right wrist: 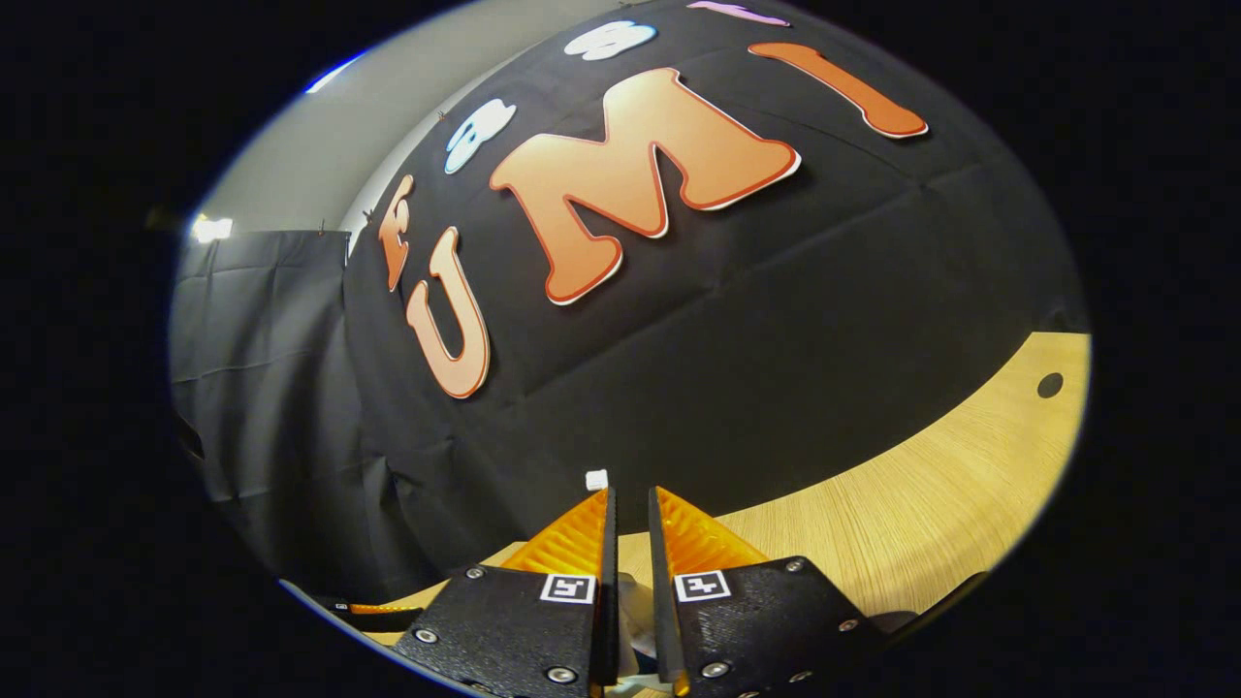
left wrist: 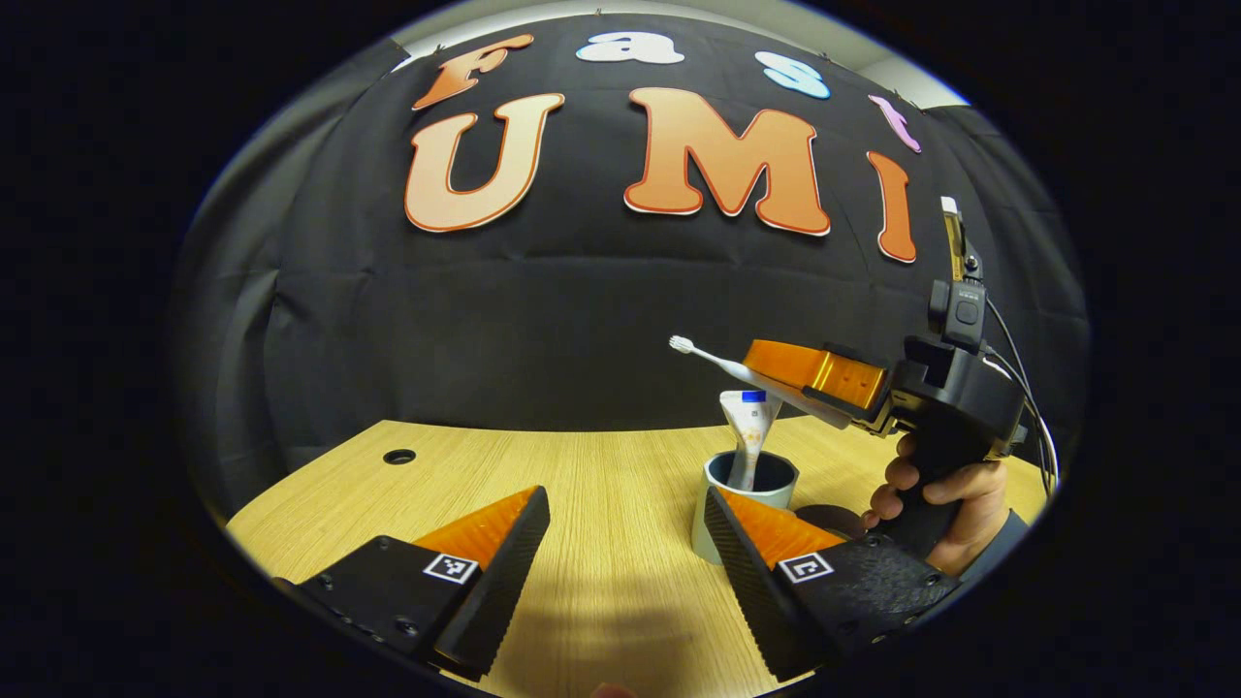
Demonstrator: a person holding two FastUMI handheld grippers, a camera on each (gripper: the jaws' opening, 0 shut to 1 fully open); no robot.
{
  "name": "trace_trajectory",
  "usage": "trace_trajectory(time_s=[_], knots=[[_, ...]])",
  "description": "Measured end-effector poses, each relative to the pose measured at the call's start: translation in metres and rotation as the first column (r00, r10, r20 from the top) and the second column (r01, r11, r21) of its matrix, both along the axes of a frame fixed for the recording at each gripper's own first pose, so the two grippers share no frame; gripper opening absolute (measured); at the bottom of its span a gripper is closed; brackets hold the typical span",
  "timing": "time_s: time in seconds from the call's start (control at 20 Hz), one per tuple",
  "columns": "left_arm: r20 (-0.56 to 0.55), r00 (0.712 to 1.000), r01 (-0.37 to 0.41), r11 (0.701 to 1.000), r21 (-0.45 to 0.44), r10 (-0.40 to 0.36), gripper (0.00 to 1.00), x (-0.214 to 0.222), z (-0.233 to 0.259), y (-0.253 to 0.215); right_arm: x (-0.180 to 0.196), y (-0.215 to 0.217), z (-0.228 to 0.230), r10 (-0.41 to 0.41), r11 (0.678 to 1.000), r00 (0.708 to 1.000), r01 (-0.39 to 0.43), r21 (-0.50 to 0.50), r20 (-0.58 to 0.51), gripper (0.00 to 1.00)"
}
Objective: Put the toothbrush and toothpaste on the desktop into the cup, then pick up the cup and place it on the coaster on the desktop.
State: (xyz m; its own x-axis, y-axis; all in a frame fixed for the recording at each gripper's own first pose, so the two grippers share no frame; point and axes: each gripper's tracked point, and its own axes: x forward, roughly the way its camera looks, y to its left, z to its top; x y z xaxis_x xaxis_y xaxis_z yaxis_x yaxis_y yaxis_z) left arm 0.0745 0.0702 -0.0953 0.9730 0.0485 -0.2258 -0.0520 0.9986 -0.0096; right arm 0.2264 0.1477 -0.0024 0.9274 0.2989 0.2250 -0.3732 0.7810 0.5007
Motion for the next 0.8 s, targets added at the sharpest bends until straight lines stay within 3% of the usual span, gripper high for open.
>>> trace_trajectory(time_s=[0.6,0.8], knots=[[-0.029,0.999,0.022,0.999,-0.042,-0.024,0.96,0.004,-0.014,-0.007,-0.023,-0.008,-0.002,0.009,0.999,1.000,-0.009,-0.040,-0.006,0.16],[-0.036,0.999,-0.015,0.999,-0.047,0.014,0.96,0.003,-0.011,0.015,-0.046,-0.018,0.013,0.000,0.992,1.000,0.003,-0.125,0.019,0.16]])
